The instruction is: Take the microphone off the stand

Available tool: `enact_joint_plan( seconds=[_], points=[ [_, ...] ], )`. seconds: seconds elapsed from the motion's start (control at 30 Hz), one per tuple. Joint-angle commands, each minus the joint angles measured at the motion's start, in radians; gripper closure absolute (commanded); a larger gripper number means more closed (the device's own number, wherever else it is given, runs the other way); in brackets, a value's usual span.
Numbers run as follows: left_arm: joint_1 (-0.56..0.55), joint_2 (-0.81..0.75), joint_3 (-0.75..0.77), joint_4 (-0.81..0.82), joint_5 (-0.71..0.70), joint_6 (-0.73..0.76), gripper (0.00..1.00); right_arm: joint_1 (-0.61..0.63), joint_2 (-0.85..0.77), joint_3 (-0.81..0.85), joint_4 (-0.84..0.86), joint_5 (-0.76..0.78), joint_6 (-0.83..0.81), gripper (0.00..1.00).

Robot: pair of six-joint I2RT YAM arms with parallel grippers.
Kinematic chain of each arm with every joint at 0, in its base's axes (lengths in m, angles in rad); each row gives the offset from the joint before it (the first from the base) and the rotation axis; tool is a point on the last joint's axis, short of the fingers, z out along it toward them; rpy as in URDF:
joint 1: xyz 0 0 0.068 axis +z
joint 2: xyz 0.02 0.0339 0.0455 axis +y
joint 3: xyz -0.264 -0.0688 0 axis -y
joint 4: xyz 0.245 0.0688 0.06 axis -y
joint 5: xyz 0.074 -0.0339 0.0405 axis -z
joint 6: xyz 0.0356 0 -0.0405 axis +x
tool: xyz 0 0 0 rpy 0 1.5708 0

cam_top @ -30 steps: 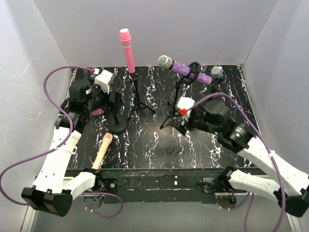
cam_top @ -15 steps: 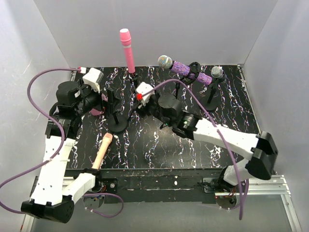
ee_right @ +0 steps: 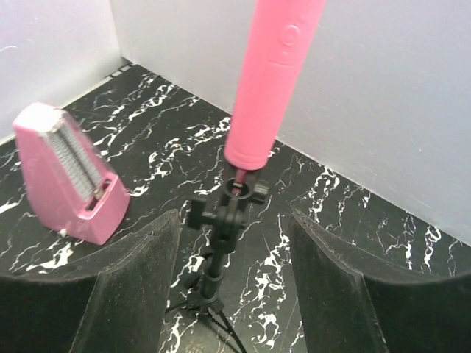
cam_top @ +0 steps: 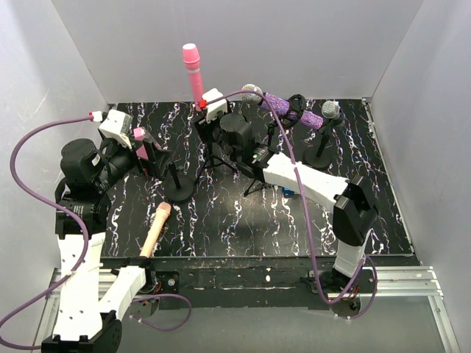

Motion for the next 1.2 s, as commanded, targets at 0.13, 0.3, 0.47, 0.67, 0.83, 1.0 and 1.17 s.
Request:
enact_joint_plan(
  seconds=[0.13,0.3,0.47,0.67,0.83,1.0,1.17],
  points=[
    [0.01,-0.014,0.014,-0.002,0.055,-0.025,0.04,-0.035,0.059,0.068,-0.001,-0.049,0.081,0.36],
    [0.01,-0.014,0.002,0.008,0.067,-0.029,0.04,-0.03,0.03,0.058,-0.021,-0.084,0.119,0.37],
    [0.01,-0.02,-0.015,0.018,0.075,-0.035,0.04,-0.032,0.016,0.014,-0.036,-0.079,0.103,0.38],
    [0.012,-0.014,-0.005,0.015,0.077,-0.029,0.04,-0.039,0.077,0.057,-0.024,-0.046,0.092,0.39],
    [0.012,-0.012,0.003,0.002,0.078,-0.02,0.04,-0.058,0.15,0.135,-0.027,-0.029,0.09,0.46],
    [0.012,-0.014,0.012,-0.013,0.081,-0.011,0.05,-0.07,0.18,0.161,-0.019,-0.04,0.089,0.56],
    [0.012,-0.018,0.006,-0.013,0.081,-0.008,0.05,-0.062,0.148,0.126,-0.022,-0.055,0.098,0.83]
  ],
)
